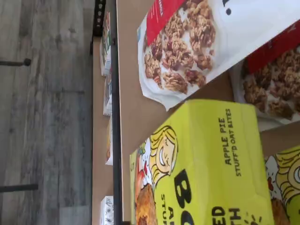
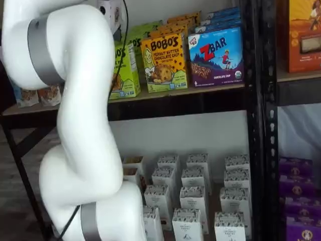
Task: Pick the green box on the top shelf, the fourth from the left
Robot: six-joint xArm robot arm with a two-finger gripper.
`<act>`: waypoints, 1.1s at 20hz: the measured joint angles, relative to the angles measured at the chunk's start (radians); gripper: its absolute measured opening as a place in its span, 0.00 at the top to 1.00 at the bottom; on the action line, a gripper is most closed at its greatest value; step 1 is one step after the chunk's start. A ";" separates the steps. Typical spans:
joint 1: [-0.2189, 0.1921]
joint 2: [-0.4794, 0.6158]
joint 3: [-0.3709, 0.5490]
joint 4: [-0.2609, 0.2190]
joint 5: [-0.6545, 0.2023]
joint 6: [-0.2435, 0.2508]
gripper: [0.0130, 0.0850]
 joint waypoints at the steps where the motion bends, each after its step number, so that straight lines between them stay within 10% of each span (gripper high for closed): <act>1: -0.001 0.006 -0.008 -0.002 0.008 -0.001 0.00; 22: 0.005 0.093 -0.115 -0.063 0.167 -0.001 0.00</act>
